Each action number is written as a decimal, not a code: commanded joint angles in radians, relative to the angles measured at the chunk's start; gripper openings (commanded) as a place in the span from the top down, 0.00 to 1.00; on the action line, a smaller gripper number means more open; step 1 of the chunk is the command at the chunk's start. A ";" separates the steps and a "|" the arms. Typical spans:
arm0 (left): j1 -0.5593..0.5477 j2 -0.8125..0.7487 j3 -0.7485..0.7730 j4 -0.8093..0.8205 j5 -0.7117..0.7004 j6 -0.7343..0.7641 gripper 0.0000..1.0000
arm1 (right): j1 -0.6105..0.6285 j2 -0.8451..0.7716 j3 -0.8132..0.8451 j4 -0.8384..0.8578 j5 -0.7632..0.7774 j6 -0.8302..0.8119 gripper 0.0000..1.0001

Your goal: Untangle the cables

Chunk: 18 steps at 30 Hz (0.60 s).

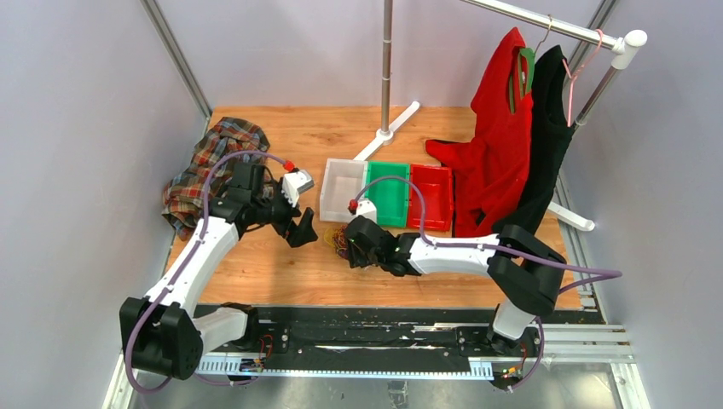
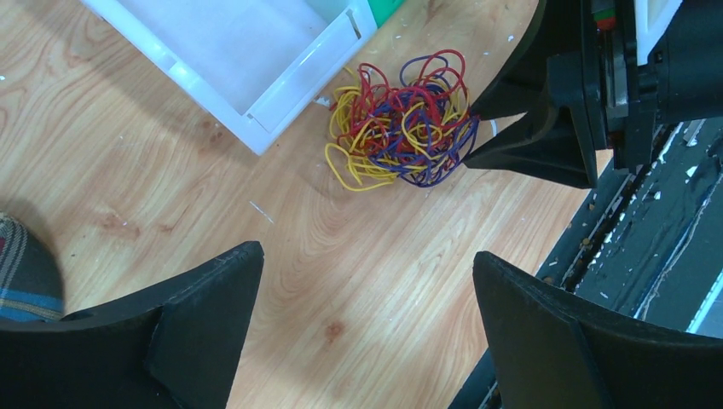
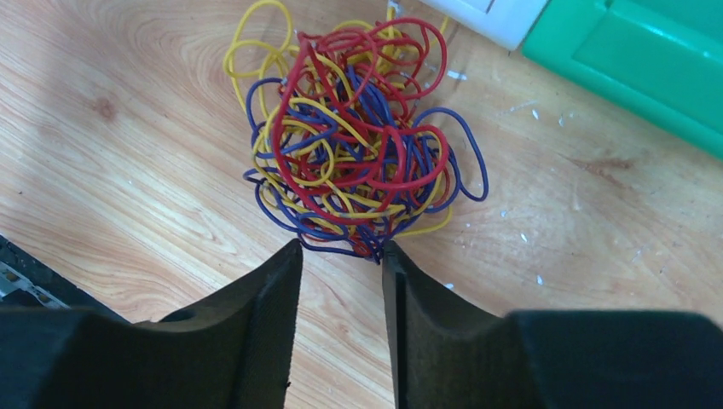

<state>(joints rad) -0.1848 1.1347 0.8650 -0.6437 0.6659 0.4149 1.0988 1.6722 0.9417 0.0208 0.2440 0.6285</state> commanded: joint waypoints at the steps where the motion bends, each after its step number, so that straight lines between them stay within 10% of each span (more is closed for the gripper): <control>1: 0.001 -0.039 0.003 -0.013 0.003 0.004 0.02 | -0.018 -0.036 -0.046 0.004 0.001 0.028 0.64; 12: 0.001 -0.056 -0.038 -0.015 0.084 0.062 0.01 | -0.077 -0.155 -0.144 0.082 -0.051 -0.005 0.99; 18: -0.013 0.015 -0.002 -0.005 0.126 0.059 0.02 | -0.077 -0.207 -0.165 0.091 -0.090 -0.039 0.99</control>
<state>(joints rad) -0.1852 1.1049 0.8375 -0.6533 0.7383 0.4610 1.0286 1.5131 0.8062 0.0872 0.1799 0.6193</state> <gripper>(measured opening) 0.986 0.006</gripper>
